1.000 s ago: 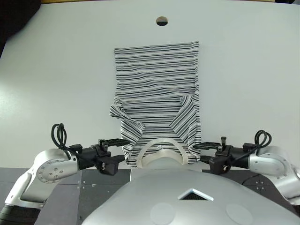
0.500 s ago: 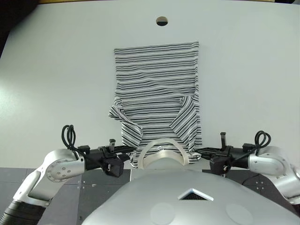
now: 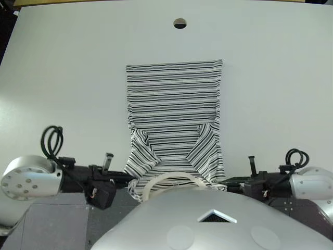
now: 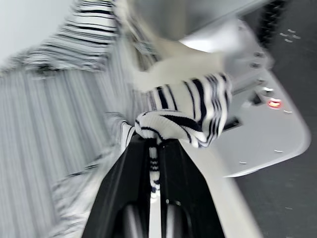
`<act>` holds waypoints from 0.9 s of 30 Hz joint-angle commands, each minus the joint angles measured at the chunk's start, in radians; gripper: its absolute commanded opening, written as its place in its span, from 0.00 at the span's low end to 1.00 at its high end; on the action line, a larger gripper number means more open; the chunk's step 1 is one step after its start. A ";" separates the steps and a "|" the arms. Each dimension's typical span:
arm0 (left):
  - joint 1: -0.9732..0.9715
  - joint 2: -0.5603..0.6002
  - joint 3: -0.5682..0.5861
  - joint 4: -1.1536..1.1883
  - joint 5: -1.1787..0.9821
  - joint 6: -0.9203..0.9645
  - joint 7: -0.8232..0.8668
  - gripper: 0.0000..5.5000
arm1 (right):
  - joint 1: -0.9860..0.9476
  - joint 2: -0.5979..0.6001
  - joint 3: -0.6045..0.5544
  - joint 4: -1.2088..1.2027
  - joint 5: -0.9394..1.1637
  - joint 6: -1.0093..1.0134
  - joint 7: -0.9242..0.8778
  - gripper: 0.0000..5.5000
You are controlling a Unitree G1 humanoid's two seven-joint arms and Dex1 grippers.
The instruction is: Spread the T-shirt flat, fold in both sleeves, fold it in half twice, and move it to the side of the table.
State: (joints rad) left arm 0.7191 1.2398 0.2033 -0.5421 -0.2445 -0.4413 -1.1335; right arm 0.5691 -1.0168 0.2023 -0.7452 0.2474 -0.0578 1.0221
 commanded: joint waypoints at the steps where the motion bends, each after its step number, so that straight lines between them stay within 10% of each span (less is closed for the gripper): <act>1: -0.252 -0.080 -0.062 0.069 -0.075 0.151 0.072 0.02 | -0.159 0.084 -0.050 0.027 0.114 0.106 -0.063 0.02; 21: -1.110 -0.675 -0.337 0.844 0.157 0.727 0.459 0.02 | -1.008 0.604 0.081 1.158 -0.110 0.154 -0.174 0.02; 27: -1.211 -0.761 -0.316 1.076 0.179 0.699 0.512 0.15 | -1.169 0.702 0.007 1.480 -0.124 0.080 -0.219 0.21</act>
State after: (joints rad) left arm -0.4475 0.5010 -0.1269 0.4760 -0.0785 0.2649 -0.6441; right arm -0.5427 -0.3379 0.2400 0.6626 0.1286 0.0459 0.8168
